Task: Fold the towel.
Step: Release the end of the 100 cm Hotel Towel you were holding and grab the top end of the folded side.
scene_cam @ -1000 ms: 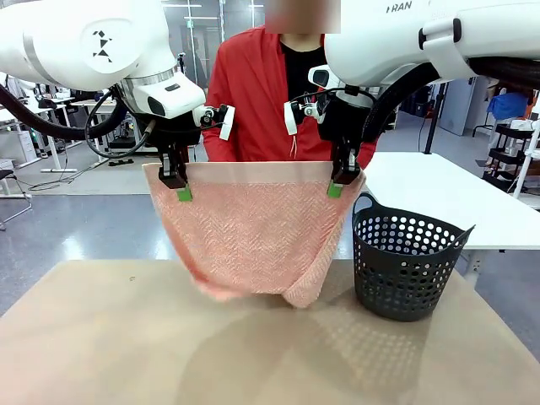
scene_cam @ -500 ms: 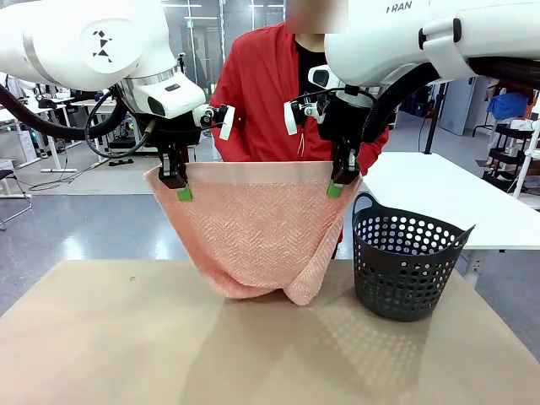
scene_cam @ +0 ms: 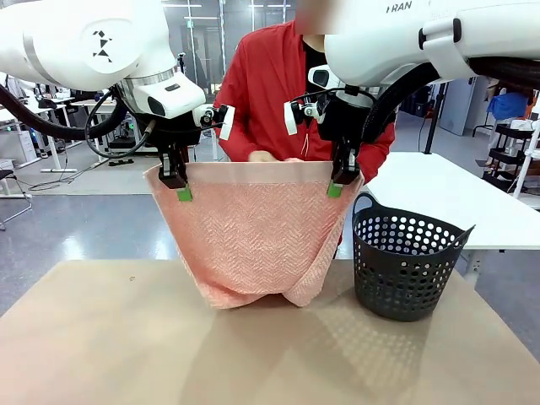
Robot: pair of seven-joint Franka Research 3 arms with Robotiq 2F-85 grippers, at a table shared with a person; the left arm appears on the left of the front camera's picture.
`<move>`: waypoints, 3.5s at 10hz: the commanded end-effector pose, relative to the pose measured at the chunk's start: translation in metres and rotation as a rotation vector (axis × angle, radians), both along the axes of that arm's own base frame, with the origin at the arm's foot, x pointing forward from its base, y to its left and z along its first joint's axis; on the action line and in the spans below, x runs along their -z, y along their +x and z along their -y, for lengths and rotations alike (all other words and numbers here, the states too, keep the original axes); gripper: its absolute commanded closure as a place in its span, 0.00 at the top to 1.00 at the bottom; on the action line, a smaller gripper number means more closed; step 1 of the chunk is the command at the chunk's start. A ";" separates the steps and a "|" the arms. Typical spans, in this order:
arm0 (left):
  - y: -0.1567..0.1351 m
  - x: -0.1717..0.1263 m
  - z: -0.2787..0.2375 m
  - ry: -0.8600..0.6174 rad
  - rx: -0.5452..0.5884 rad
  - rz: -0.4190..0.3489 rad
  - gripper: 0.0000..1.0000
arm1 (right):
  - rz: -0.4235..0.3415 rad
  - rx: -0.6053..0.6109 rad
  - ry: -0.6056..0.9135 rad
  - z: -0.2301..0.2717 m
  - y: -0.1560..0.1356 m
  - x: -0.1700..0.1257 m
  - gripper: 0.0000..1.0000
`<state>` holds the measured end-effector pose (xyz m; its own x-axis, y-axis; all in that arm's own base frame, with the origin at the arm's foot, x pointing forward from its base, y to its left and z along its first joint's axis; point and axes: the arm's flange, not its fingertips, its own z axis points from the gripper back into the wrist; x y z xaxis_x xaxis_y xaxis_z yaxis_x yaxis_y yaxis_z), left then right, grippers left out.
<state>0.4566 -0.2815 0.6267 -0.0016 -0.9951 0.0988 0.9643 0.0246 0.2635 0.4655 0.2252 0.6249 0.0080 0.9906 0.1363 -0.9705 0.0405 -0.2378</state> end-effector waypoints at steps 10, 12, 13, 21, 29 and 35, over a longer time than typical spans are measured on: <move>0.000 -0.001 -0.001 0.012 0.000 0.009 0.00 | 0.003 0.001 -0.001 0.001 -0.001 -0.001 0.00; 0.000 -0.001 -0.001 0.012 0.000 0.009 0.00 | 0.003 0.001 -0.001 0.001 -0.001 -0.001 0.00; 0.000 -0.001 -0.001 0.012 0.000 0.009 0.00 | 0.003 0.001 -0.001 0.001 -0.001 -0.001 0.00; 0.000 -0.001 -0.001 0.012 0.000 0.009 0.00 | 0.003 0.001 -0.001 0.001 -0.001 -0.001 0.00; 0.000 -0.001 -0.001 0.012 0.000 0.009 0.00 | 0.003 0.001 -0.001 0.001 -0.001 -0.001 0.00; 0.000 -0.001 -0.001 0.012 0.000 0.009 0.00 | 0.003 0.001 -0.001 0.001 -0.001 -0.001 0.00</move>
<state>0.4566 -0.2815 0.6267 -0.0017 -0.9951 0.0989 0.9643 0.0246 0.2635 0.4655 0.2253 0.6249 0.0079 0.9906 0.1363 -0.9704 0.0404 -0.2379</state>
